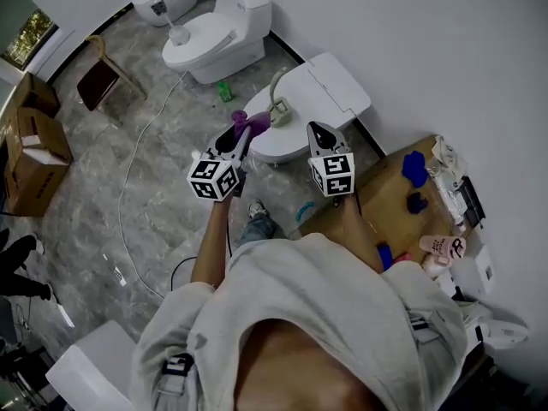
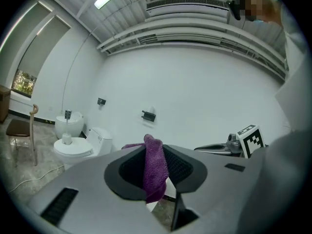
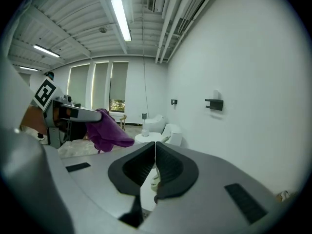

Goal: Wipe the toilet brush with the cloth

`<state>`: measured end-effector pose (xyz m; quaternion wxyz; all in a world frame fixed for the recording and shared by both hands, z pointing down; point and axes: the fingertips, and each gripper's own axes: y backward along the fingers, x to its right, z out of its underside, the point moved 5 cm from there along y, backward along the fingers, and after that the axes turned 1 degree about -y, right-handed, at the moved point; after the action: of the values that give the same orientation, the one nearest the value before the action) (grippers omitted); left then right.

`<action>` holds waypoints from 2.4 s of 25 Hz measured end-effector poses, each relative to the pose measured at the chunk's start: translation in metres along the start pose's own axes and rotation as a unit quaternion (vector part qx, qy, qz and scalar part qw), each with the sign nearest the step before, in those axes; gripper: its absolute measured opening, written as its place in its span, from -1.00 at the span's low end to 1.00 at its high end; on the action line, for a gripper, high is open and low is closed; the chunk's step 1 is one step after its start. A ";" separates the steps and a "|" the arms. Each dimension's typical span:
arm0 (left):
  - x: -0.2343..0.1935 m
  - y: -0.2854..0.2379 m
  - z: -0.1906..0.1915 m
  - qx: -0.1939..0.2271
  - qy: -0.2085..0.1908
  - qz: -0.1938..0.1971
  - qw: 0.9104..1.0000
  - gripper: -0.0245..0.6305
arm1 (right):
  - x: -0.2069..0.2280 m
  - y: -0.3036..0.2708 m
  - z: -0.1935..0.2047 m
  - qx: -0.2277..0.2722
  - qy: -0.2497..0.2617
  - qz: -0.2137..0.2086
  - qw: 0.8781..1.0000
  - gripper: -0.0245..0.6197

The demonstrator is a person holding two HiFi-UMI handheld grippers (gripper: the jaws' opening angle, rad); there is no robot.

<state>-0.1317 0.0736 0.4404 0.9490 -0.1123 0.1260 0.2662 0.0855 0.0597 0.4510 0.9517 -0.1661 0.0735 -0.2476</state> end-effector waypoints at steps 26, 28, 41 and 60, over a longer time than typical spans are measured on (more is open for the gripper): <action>-0.109 -0.132 -0.047 -0.012 -0.001 0.073 0.997 -0.60 | 0.036 -0.125 -0.037 -0.033 0.000 0.061 0.998 -0.83; -0.112 -0.139 -0.050 -0.013 -0.005 0.066 0.998 -0.60 | 0.040 -0.132 -0.037 -0.033 -0.003 0.054 0.998 -0.83; -0.099 -0.203 -0.044 -0.070 -0.040 0.051 0.995 -0.60 | 0.075 -0.164 -0.018 -0.045 -0.034 -0.007 0.998 -0.83; -0.102 -0.236 0.025 -0.161 -0.011 0.046 0.986 -0.60 | 0.097 -0.166 0.021 -0.084 -0.054 -0.021 0.995 -0.83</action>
<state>-0.0856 -0.1647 0.5289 0.9066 -0.2549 0.0759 0.3275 0.1003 -0.1194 0.5236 0.9315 -0.2605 0.0390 -0.2509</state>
